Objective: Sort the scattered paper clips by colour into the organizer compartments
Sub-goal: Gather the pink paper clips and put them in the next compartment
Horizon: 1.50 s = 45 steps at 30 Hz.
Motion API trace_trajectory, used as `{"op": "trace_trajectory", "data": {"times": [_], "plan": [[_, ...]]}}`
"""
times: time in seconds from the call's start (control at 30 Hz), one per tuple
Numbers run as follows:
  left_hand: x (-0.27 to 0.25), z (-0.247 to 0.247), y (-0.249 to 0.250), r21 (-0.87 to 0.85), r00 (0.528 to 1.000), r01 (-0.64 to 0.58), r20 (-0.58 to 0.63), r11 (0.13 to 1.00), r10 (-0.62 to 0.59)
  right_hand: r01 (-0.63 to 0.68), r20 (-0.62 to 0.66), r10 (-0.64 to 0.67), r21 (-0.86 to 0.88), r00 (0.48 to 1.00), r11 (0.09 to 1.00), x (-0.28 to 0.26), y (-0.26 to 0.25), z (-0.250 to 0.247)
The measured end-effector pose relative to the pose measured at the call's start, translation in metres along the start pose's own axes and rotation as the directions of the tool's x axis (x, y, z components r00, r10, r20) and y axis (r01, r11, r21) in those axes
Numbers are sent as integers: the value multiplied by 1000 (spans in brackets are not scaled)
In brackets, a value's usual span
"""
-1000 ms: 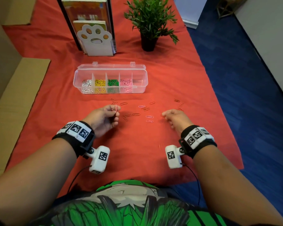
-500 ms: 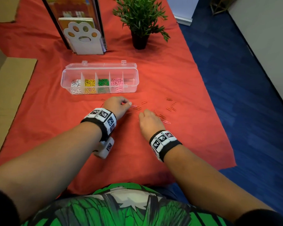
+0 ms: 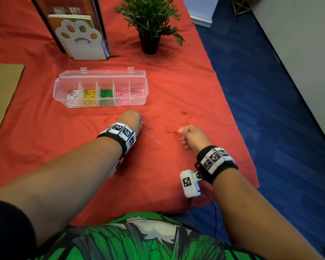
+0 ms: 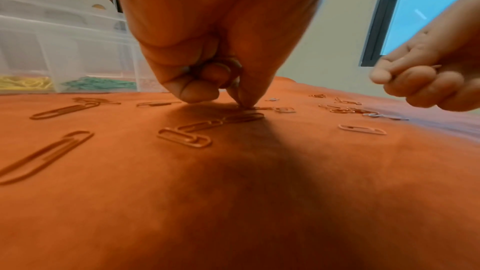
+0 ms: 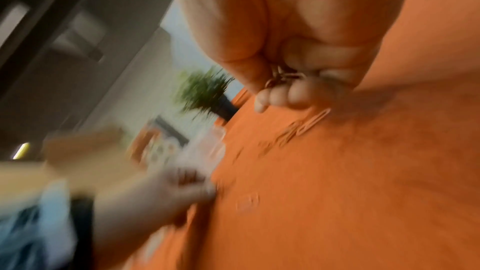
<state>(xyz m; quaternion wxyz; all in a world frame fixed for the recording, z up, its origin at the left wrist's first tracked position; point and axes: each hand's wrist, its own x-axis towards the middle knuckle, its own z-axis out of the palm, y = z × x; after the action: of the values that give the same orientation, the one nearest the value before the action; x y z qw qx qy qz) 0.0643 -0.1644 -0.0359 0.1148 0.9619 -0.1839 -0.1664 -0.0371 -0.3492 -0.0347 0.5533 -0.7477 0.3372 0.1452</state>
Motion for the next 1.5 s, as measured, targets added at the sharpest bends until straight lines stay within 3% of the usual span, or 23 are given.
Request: {"op": "trace_trajectory", "data": {"times": [0.07, 0.1, 0.13, 0.2, 0.23, 0.3, 0.47, 0.53, 0.6, 0.67, 0.7, 0.77, 0.8, 0.83, 0.9, 1.0, 1.1, 1.17, 1.2, 1.27, 1.33, 1.43, 1.5], "plan": [[0, 1, 0, -21, 1000, 9, 11, 1000, -9, -114, 26, 111, 289, 993, 951, -3, 0, -11], [0, 1, -1, -40, 1000, 4, 4, 999, -4, -126, 27, 124, 323, 992, 938, -3, 1, -15], [0, 2, -2, -61, 1000, -5, -7, 998, 5, -110, 5, 112, 251, 994, 962, -1, 3, -18], [-1, 2, -2, -67, 999, -36, -23, 997, 35, -24, -55, 14, -177, 998, 984, 5, 8, -20], [-1, 2, -2, -46, 999, -50, -19, 998, 49, 23, -79, -61, -407, 995, 913, 5, 10, -18], [-2, 1, -3, 9, 997, -75, 8, 997, 75, 94, -73, -189, -661, 979, 744, 5, 15, -9], [-7, 1, -3, 55, 996, -89, 23, 995, 88, 141, -15, -321, -878, 947, 458, -8, 17, 9], [-10, 1, -4, 28, 998, -56, 15, 998, 55, 148, 10, -332, -907, 943, 394, -12, 14, 11], [-13, 2, -4, -46, 1000, -11, -1, 999, 11, 169, 37, -308, -895, 951, 413, -10, 11, 9], [-17, 0, -4, -196, 996, 83, -24, 977, -89, 188, 78, -216, -811, 973, 555, -4, 7, 7], [-18, -1, -5, -295, 988, 147, -1, 944, -154, 188, 97, -171, -717, 980, 672, -4, 4, 6], [-19, -2, -9, -549, 965, 260, 129, 794, -227, 109, 137, -77, -239, 988, 965, -10, 0, 6], [-20, -4, -12, -655, 950, 311, 203, 688, -237, 10, 168, -21, 63, 986, 998, -15, -1, 6], [-22, -5, -15, -717, 936, 351, 253, 602, -245, -72, 221, 4, 301, 975, 951, -20, 0, 6], [-26, -6, -22, -751, 929, 363, 252, 551, -269, -170, 349, -41, 552, 936, 816, -26, 0, 7], [-31, -6, -29, -603, 936, 339, 140, 722, -323, -210, 402, -56, 586, 914, 783, -26, -3, 15], [-33, -8, -33, -430, 945, 269, -57, 862, -323, -147, 282, 30, 404, 959, 903, -20, -9, 31], [-33, -10, -30, -339, 963, 170, -144, 925, -229, -41, 192, 21, 99, 981, 994, -17, -12, 38], [-31, -8, -27, -299, 972, 109, -167, 948, -165, 39, 147, -19, -133, 989, 990, -15, -13, 40], [-27, -4, -19, -220, 984, 12, -168, 975, -50, 185, 94, -159, -529, 983, 828, -16, -15, 46], [-22, 0, -12, -108, 994, -41, -108, 993, 29, 288, 119, -303, -742, 945, 606, -20, -15, 54], [-14, 5, -10, 41, 996, -84, -23, 996, 85, 343, 212, -383, -885, 899, 314, -24, -13, 67], [-10, 6, -11, 70, 997, -82, -12, 994, 83, 337, 229, -408, -917, 884, 215, -25, -14, 71]]}}
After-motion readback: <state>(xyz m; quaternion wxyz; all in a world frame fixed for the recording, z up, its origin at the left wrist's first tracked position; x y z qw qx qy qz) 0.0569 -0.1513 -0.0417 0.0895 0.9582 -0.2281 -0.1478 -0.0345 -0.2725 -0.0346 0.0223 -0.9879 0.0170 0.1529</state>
